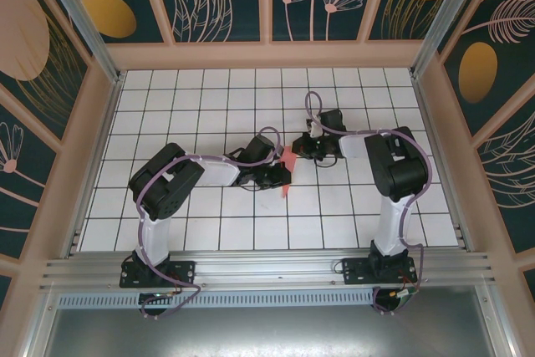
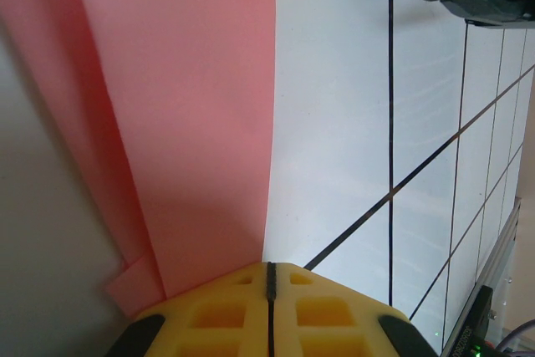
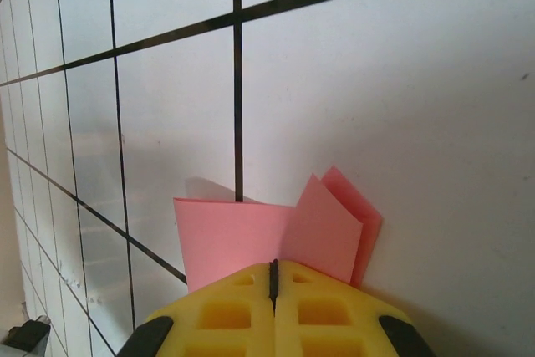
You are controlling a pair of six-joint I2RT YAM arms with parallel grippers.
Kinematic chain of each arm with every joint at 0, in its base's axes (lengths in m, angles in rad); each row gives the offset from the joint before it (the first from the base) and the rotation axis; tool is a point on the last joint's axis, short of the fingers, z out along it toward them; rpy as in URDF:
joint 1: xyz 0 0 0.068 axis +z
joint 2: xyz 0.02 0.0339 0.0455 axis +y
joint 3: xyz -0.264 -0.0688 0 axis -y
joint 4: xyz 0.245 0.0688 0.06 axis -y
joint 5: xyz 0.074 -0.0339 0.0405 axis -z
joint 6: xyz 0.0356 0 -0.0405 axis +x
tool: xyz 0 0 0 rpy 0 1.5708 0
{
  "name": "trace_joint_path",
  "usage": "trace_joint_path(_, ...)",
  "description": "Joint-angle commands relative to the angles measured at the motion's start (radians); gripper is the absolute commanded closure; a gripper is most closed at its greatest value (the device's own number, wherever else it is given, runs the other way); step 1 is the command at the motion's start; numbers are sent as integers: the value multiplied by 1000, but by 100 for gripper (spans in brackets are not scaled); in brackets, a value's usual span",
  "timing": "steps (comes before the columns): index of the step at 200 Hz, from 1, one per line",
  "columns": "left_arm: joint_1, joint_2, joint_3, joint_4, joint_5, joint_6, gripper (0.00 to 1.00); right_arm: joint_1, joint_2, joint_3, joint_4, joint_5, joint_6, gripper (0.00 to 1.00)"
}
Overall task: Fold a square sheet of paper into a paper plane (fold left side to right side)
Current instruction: Fold the wing for the fifth time at the center of the table.
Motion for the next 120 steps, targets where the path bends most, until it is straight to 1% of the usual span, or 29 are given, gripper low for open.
trace_joint_path(1, -14, 39, -30, -112, -64, 19, 89, -19, 37, 34, -45, 45, -35, 100)
trace_joint_path(15, -14, 21, -60, -79, -47, 12, 84, -21, 48, 50, -64, 62, -39, 100)
trace_joint_path(35, -14, -46, -68, -22, -11, 4, 78, -15, 51, 52, -89, 59, -43, 100)
trace_joint_path(61, -14, -121, -45, -30, 15, 17, 72, -5, 46, 40, -99, 46, -50, 100)
trace_joint_path(92, -14, -147, -54, 1, 72, -10, 72, 1, 45, 26, -98, 46, -50, 100)
trace_joint_path(120, -16, -103, -59, 31, 130, -24, 75, 0, 46, 25, -99, 46, -49, 100)
